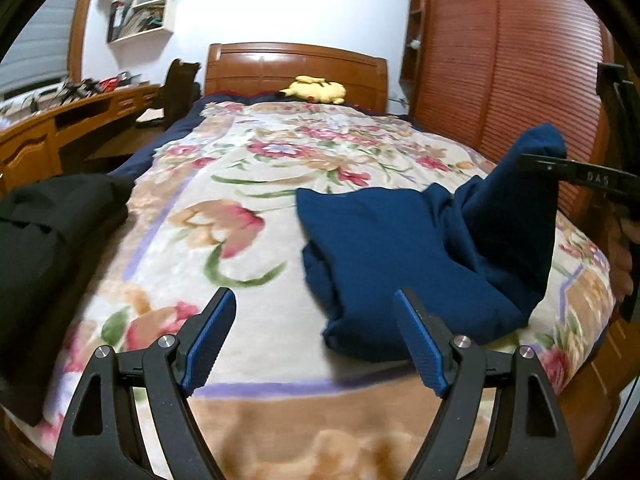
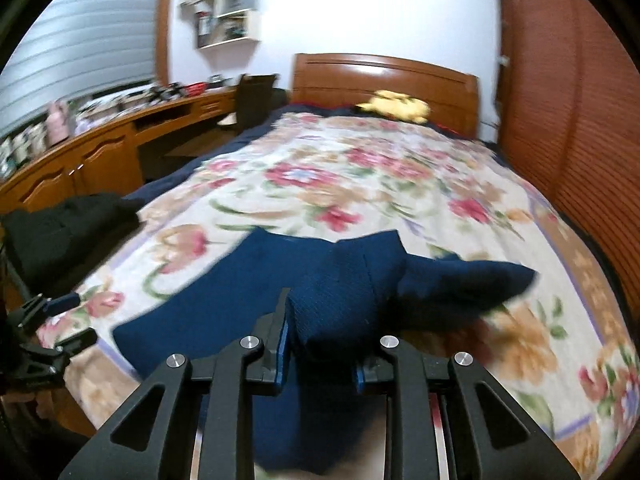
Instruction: Fold large clothes
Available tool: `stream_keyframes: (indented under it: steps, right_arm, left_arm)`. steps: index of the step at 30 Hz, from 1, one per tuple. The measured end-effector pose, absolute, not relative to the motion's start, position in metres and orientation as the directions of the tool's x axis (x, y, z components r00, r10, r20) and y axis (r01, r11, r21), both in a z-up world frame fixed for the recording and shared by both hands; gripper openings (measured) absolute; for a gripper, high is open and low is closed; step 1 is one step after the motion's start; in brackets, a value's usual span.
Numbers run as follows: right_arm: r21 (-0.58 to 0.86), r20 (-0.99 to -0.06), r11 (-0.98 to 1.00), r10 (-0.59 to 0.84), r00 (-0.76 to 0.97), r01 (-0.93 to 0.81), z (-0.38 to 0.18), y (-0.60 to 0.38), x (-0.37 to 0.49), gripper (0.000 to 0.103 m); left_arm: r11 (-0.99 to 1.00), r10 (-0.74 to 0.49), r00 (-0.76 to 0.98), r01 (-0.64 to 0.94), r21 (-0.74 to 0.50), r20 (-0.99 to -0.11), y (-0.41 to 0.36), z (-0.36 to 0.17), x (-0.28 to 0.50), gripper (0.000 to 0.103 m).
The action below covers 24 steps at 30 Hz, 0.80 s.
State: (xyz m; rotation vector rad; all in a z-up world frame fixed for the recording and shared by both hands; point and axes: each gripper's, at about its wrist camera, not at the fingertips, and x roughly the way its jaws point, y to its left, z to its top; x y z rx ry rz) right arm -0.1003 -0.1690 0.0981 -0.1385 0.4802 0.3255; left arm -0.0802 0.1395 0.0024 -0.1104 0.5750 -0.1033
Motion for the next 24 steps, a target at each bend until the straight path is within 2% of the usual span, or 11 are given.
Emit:
stream_keyframes:
  steps: [3,7,10,15,18,21,23,24]
  right_arm:
    - [-0.061,-0.485,0.905,0.341,0.805,-0.42,0.096,-0.127,-0.095,0.024]
    - [-0.076,-0.553,0.836,0.419,0.72,-0.544,0.078,-0.078,-0.094,0.024]
    - [-0.024,-0.585,0.816,0.457,0.67,-0.577,0.061,-0.071,-0.087,0.025]
    - [0.014,-0.657,0.778,0.481,0.581,-0.628,0.026,-0.067,-0.075,0.024]
    - [-0.02,-0.687,0.774,0.449,0.571,-0.633,0.008,-0.059,-0.075,0.025]
    - [-0.027,-0.666,0.776,0.456,0.59,-0.63,0.007,-0.065,-0.081,0.033]
    - [0.013,-0.65,0.771,0.491,0.58,-0.637,0.011,-0.073,-0.087,0.05]
    - [0.028,-0.639,0.765,0.509,0.577,-0.643,0.013,-0.078,-0.092,0.052]
  left_arm:
    - [0.989,-0.106,0.837,0.035,-0.141,-0.537,0.152,0.0,-0.083,0.082]
    - [0.99,-0.089,0.831,0.015,-0.138,-0.55,0.163,-0.005,-0.085,0.082]
    - [0.991,-0.08,0.829,0.009,-0.131,-0.554,0.167,-0.008,-0.085,0.082]
    - [0.989,-0.083,0.834,0.002,-0.147,-0.545,0.172,-0.006,-0.087,0.082]
    - [0.988,-0.084,0.833,-0.001,-0.154,-0.546,0.171,-0.006,-0.085,0.082]
    - [0.99,-0.087,0.833,0.009,-0.144,-0.547,0.166,-0.006,-0.085,0.082]
    - [0.991,-0.089,0.834,0.019,-0.134,-0.545,0.161,-0.005,-0.086,0.082]
    - [0.991,-0.092,0.835,0.023,-0.132,-0.543,0.159,-0.004,-0.086,0.082]
